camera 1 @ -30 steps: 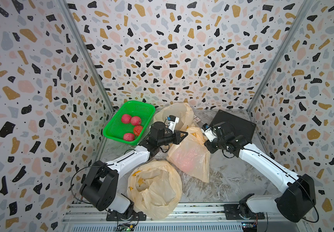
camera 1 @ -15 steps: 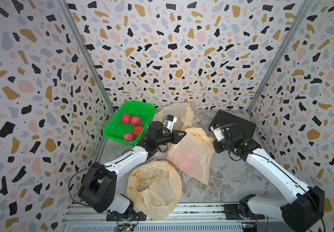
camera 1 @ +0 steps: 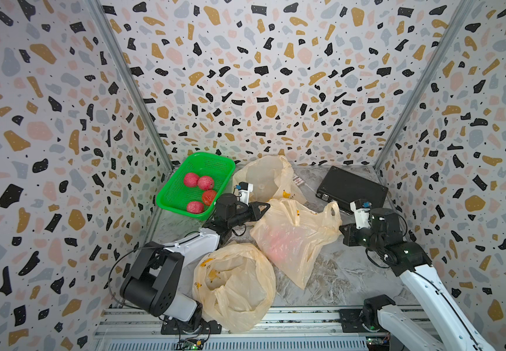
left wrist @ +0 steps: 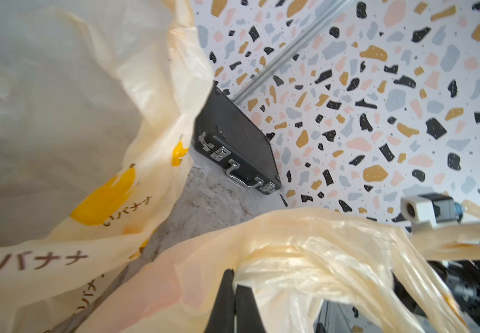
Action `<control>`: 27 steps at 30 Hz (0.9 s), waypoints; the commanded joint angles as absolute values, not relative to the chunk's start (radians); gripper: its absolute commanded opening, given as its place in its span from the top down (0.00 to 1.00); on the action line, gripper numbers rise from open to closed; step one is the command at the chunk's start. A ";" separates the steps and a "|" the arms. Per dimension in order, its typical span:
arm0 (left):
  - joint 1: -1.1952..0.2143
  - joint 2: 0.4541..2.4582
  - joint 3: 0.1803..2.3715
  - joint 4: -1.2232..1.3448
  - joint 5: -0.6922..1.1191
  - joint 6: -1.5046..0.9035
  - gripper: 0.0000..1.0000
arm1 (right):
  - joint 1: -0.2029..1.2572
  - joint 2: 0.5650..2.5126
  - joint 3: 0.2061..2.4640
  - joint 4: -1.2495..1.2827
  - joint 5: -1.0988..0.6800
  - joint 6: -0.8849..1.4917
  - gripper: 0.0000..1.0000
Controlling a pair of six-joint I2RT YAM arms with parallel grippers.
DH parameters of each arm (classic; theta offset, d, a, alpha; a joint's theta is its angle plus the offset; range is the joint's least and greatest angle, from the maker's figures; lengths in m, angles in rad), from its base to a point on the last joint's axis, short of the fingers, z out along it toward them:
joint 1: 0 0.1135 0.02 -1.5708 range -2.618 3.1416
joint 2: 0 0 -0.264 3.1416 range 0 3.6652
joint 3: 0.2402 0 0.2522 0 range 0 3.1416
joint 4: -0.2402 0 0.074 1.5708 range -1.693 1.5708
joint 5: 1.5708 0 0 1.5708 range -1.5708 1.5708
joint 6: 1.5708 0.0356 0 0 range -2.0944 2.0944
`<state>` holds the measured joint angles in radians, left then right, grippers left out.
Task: Untie the knot of a plastic bag & take out the apple
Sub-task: Untie the plastic bag at the center of the board.
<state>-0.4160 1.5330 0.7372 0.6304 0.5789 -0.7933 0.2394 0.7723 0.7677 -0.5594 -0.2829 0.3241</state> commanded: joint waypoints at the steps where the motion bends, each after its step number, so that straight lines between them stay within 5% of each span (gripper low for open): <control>1: -0.432 1.571 0.760 0.860 0.621 -0.900 1.00 | 0.235 0.773 0.748 -0.460 -0.506 0.419 1.00; 5: -0.479 1.524 0.810 0.780 0.641 -0.834 0.99 | 0.235 0.812 0.767 -0.434 -0.639 0.448 1.00; 8: -0.498 1.435 0.836 0.624 0.644 -0.772 0.85 | 0.236 0.803 0.787 -0.479 -0.648 0.427 1.00; 9: -0.507 1.405 0.860 0.517 0.647 -0.738 0.72 | 0.236 0.796 0.788 -0.490 -0.651 0.419 1.00; 10: -0.519 1.380 0.881 0.426 0.656 -0.706 0.47 | 0.236 0.792 0.787 -0.495 -0.656 0.414 1.00; 12: -0.548 1.334 0.917 0.263 0.649 -0.666 0.31 | 0.236 0.788 0.788 -0.493 -0.664 0.416 1.00; 13: -0.564 1.315 0.942 0.148 0.626 -0.641 0.03 | 0.236 0.786 0.793 -0.490 -0.662 0.418 1.00; 22: -0.682 1.167 0.982 -0.373 0.245 -0.701 0.01 | 0.238 0.762 0.824 -0.518 -0.620 0.382 1.00; 27: -0.733 1.219 1.009 -0.343 0.139 -0.781 0.01 | 0.257 0.742 0.835 -0.542 -0.599 0.359 1.00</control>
